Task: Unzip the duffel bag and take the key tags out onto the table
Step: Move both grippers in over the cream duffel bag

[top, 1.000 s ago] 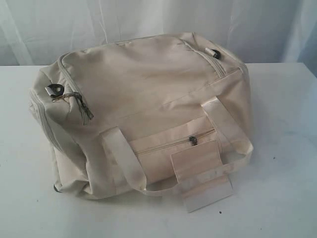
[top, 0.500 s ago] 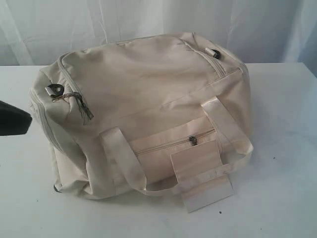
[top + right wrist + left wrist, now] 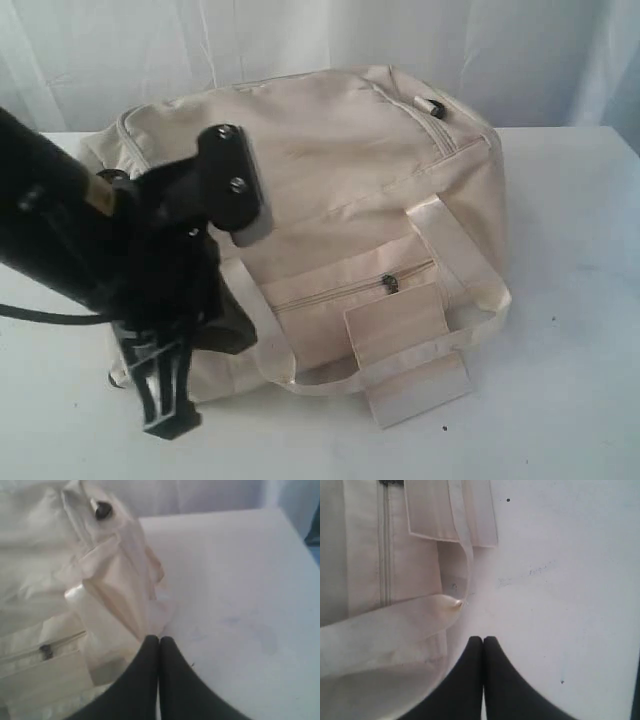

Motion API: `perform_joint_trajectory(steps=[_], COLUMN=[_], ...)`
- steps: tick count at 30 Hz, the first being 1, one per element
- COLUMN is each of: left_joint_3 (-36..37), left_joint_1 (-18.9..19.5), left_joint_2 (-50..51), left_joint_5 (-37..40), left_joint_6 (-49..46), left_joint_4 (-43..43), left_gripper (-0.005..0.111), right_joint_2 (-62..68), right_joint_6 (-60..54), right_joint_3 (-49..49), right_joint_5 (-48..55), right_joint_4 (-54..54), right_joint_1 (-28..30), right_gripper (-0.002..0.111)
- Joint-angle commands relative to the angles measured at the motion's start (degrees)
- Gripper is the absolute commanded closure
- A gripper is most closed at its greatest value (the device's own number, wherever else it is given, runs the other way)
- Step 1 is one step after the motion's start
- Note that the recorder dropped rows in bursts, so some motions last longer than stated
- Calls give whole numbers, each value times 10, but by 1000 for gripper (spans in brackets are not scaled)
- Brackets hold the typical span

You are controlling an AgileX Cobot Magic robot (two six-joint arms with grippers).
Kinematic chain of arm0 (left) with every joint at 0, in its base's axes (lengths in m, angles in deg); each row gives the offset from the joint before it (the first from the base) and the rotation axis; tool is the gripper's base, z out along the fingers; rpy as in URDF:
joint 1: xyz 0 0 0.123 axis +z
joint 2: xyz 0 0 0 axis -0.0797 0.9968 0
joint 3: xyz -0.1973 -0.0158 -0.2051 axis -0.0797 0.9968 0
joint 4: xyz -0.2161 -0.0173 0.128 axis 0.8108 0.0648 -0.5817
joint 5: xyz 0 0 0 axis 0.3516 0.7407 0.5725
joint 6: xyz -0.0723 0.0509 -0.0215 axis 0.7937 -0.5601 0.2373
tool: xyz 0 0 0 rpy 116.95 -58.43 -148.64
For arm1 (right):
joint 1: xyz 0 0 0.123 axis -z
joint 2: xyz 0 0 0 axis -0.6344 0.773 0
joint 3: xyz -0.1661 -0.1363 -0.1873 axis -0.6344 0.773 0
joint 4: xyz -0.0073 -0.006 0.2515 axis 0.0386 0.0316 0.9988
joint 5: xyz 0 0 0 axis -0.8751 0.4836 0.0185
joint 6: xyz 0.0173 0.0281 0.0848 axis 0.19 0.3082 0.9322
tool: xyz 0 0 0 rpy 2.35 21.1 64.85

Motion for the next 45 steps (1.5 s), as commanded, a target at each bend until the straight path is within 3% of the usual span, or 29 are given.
perform_joint_trajectory(steps=[1, 3, 5, 6, 9, 16, 21, 27, 32, 35, 38, 40, 45], left_joint_3=[-3, -3, -3, -3, -3, -3, -3, -3, -3, -3, -3, -3, -3], left_joint_1=[-25, -25, -25, -25, -25, -51, -51, -47, 4, 38, 49, 49, 49], left_joint_2=[65, 89, 113, 125, 165, 248, 238, 152, 89, 80, 83, 86, 100], left_joint_5=[-57, -94, -140, -165, -232, -274, -329, -279, -224, -143, -75, -73, -95], left_joint_6=[-52, -80, -110, -128, -139, -179, -170, -172, -167, -93, 4, 42, 52], left_joint_4=[5, 9, 11, 19, 82, 83, 81, 52, 39, -44, -173, -212, -212], left_gripper=[79, 51, 37, 35, 34, 34, 34, 34, 34, 34, 34, 34, 34], right_joint_2=[147, 178, 184, 184, 184, 184, 184, 184, 184, 184, 184, 184, 184], right_joint_6=[-140, -175, -219, -221, -221, -221, -222, -229, -231, -231, -231, -231, -237], right_joint_3=[-61, -67, -75, -77, -82, -83, -83, -83, -84, -84, -84, -84, -84], right_joint_5=[64, 83, 109, 113, 126, 141, 141, 140, 140, 140, 140, 141, 141], right_joint_4=[139, 193, 224, 227, 228, 233, 233, 243, 243, 243, 245, 249, 249], right_joint_1=[-34, -43, -49, -51, -51, -51, -51, -51, -51, -51, -51, -51, -51], right_gripper=[108, 108, 108, 108, 108, 108, 108, 108, 108, 108, 108, 108, 108])
